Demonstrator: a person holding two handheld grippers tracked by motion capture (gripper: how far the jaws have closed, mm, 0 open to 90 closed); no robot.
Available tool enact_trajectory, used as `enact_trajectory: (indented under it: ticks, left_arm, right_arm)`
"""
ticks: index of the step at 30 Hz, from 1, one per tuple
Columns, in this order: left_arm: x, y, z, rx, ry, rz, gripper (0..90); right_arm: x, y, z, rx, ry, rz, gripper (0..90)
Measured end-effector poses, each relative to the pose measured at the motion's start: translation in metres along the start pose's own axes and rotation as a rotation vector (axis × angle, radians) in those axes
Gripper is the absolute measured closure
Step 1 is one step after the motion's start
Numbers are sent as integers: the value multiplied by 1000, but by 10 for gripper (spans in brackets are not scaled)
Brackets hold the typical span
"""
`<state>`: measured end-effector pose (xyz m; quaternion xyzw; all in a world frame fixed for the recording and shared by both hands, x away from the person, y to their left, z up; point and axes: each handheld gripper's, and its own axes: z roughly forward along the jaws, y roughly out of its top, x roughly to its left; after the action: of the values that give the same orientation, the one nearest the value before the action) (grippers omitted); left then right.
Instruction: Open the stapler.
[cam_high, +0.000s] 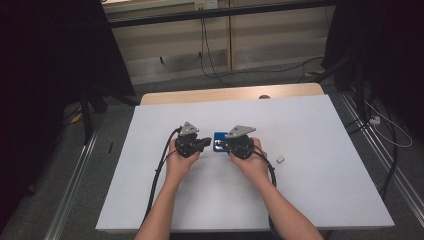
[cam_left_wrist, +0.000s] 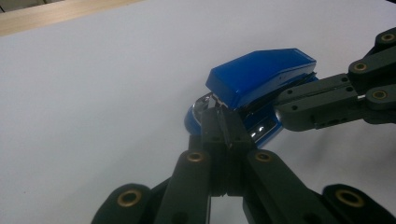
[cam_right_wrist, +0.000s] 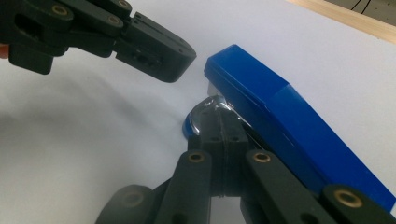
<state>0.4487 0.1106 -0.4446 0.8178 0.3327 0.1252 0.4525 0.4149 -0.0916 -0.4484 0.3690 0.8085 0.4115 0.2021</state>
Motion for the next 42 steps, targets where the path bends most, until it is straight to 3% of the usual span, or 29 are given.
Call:
enact_trajectory:
  ticks: [10, 25, 29, 33, 42]
  left_arm:
    - [0, 1, 8, 23, -8, 14, 900]
    - [0, 1, 14, 29, -19, -8, 900]
    - [-1, 3, 13, 5, -24, -15, 900]
    - [-4, 10, 7, -52, -38, -27, 900]
    - [-6, 17, 5, -83, -43, -33, 900]
  right_arm:
    - [5, 3, 12, 39, -16, -37, 900]
    - [1, -1, 17, 27, -33, -21, 900]
    - [1, -3, 17, 16, -31, -6, 900]
    - [1, -5, 17, -5, -29, 10, 900]
    - [-2, -5, 16, -10, -18, 51, 900]
